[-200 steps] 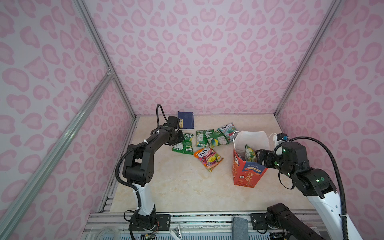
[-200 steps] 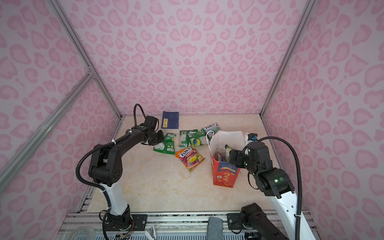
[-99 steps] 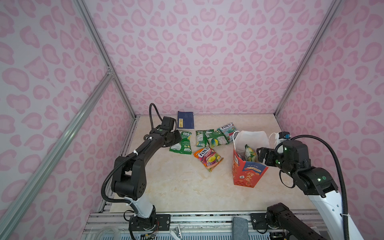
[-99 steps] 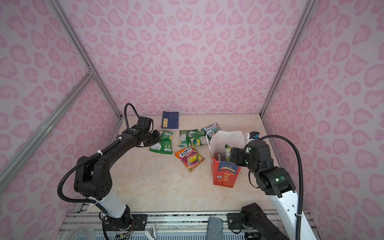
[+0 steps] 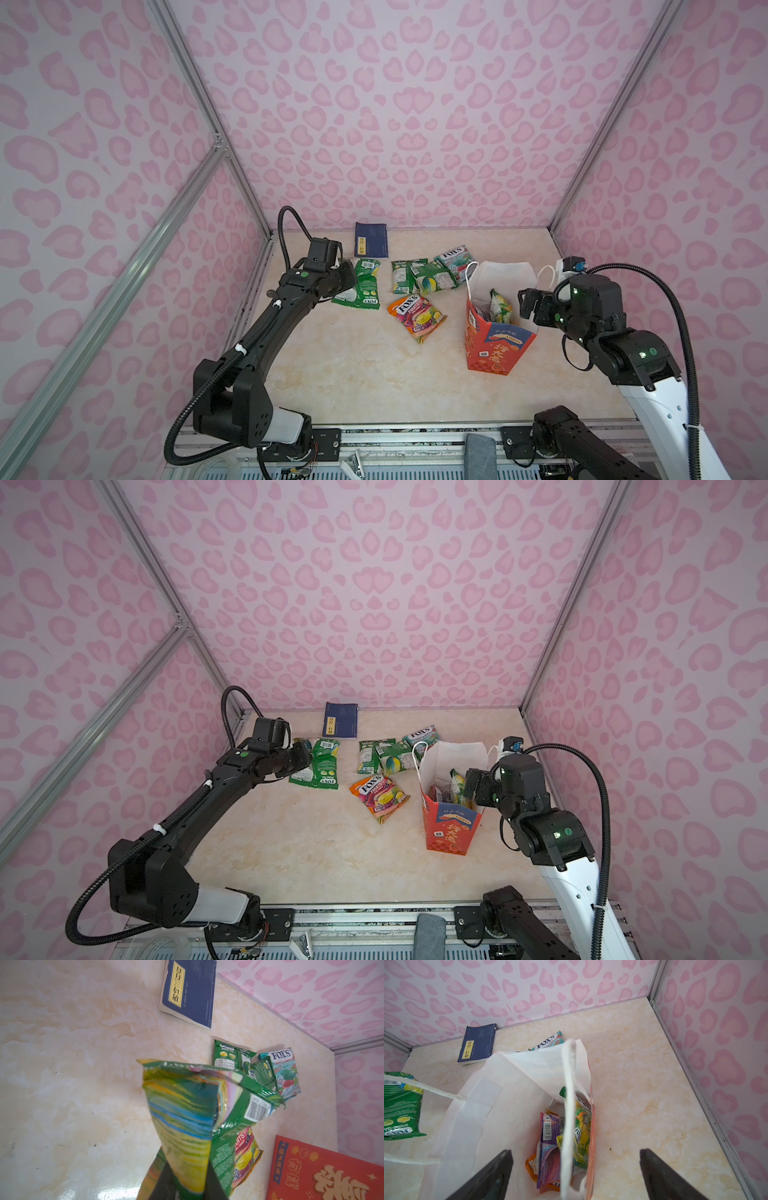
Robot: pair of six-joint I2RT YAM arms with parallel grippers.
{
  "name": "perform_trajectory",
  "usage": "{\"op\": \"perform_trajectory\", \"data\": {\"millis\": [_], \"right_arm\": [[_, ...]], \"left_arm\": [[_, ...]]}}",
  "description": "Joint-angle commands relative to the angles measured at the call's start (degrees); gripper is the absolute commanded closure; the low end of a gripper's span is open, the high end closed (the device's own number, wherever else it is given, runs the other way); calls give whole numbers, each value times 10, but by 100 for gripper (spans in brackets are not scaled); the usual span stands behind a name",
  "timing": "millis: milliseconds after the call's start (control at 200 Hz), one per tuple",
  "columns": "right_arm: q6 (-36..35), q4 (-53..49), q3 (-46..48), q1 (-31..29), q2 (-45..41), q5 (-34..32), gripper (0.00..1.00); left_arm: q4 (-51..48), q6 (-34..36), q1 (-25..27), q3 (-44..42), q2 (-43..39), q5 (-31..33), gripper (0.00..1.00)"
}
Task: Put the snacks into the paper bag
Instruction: 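Grasp and lift the green rainbow-print packet with the left gripper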
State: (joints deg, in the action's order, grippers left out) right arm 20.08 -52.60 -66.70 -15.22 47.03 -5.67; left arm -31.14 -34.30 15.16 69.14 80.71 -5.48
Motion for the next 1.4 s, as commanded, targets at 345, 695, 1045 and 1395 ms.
{"op": "perform_trajectory", "data": {"millis": [345, 695, 1045, 1395], "right_arm": [[-19, 5, -20, 17, 9, 23, 4], [-18, 12, -10, 17, 4, 23, 11], [-20, 12, -9, 18, 0, 26, 36], [-19, 13, 1, 18, -3, 33, 78]], "left_arm": [[-39, 10, 1, 18, -105, -33, 84], [-74, 5, 63, 122, -147, -30, 84], [-72, -1, 171, 209, -119, -7, 84], [-64, 12, 302, 338, -29, 28, 84]]}}
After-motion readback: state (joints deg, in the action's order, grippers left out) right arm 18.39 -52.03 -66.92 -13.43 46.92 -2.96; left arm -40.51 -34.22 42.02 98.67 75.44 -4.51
